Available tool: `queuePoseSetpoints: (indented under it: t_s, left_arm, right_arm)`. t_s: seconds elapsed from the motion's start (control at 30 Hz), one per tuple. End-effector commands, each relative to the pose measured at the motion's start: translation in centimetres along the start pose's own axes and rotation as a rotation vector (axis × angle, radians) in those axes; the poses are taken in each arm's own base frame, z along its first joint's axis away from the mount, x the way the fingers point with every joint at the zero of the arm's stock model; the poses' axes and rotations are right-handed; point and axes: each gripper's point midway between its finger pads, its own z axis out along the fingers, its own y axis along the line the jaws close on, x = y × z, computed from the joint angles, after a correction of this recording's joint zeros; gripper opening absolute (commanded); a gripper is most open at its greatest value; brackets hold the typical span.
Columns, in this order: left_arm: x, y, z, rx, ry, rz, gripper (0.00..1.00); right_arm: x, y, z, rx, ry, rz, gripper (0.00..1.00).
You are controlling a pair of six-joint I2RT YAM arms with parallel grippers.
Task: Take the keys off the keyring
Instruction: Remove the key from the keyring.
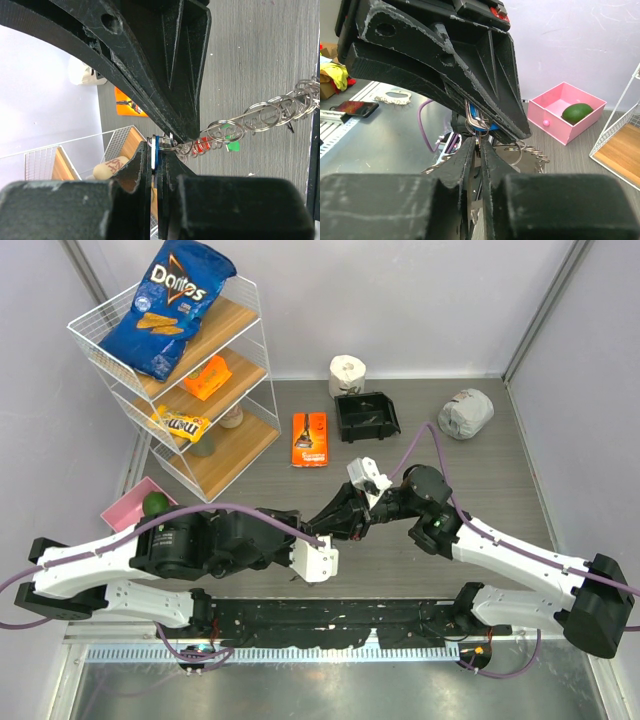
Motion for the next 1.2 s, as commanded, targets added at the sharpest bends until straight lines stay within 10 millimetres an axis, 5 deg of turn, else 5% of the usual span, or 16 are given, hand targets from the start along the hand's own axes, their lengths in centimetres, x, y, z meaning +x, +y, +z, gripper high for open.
queuePoseSetpoints:
  t_s: [0.0, 0.2, 0.33, 0.67, 1.17]
  left_arm:
    - [-1.3, 2.1, -1.5, -0.062, -0.068, -0.048, 0.0]
    - [-1.3, 1.9, -1.3, -0.053, -0.066, -0.049, 0.0]
    - [-1.3, 1.9, -1.3, -0.054, -0.067, -0.048, 0.0]
    - [-0.5, 1.7, -1.6, -0.074, -0.066, -0.071, 0.0]
    - [0.0, 1.0, -1.5, -0.061, -0.069, -0.091, 0.0]
  right_arm:
    - [-1.8, 0.5, 0.3, -0.023, -0.027, -0.048, 0.11]
    - [-2.3, 0.7, 0.4, -0.029, -0.033, -0.049, 0.19]
    - [-2.2, 0.8, 0.4, -0.042, -0.028, -0.044, 0.05]
    - [-2.7, 1.4, -0.5, -0.004, -0.044, -0.018, 0.05]
    - [-6.7, 1.4, -1.7, 0.026, -0.264, 0.07, 0.05]
